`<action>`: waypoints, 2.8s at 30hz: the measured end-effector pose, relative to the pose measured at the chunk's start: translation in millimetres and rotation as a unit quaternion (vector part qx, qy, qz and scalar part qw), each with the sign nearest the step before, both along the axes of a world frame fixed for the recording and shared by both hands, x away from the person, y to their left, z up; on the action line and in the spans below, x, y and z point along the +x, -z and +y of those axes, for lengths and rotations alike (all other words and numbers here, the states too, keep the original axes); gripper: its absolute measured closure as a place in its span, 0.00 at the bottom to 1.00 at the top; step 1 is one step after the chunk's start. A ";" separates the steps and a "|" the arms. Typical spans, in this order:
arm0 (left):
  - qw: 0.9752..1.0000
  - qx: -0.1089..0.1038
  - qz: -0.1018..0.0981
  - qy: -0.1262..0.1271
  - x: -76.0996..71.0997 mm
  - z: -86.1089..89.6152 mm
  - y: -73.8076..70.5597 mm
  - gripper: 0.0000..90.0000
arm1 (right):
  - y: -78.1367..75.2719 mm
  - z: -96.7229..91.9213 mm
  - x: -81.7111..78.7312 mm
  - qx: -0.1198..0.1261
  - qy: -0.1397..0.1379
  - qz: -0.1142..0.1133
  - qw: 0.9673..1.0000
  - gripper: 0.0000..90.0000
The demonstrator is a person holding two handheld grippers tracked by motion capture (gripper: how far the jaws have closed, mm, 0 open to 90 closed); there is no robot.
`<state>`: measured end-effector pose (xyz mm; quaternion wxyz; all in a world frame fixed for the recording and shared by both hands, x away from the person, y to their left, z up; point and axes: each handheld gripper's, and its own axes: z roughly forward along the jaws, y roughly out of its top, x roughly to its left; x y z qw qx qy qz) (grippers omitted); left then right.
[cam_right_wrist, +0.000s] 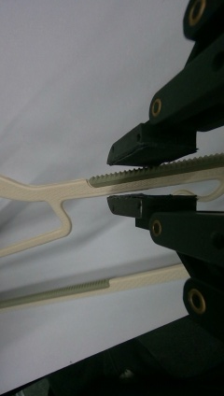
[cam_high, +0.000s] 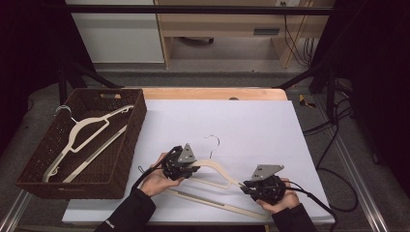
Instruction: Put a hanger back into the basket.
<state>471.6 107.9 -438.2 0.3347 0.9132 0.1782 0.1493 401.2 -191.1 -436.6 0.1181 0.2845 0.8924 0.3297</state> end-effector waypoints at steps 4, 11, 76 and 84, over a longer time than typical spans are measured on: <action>1.000 -0.002 -0.010 0.000 -5.1 2.3 -1.6 0.82 | -1.0 -0.6 1.1 0.021 0.006 0.003 1.000 0.74; 1.000 0.001 -0.019 -0.006 -13.2 4.7 -3.3 0.82 | -14.3 1.1 9.2 0.100 0.020 -0.018 0.995 0.45; 0.994 -0.095 0.017 0.040 -33.9 25.8 -43.8 0.74 | -37.1 53.1 31.5 0.194 -0.122 0.043 0.972 0.96; 0.996 -0.068 0.019 0.052 -40.0 22.5 -49.4 0.85 | -39.2 50.5 31.6 0.179 -0.101 0.001 0.979 0.88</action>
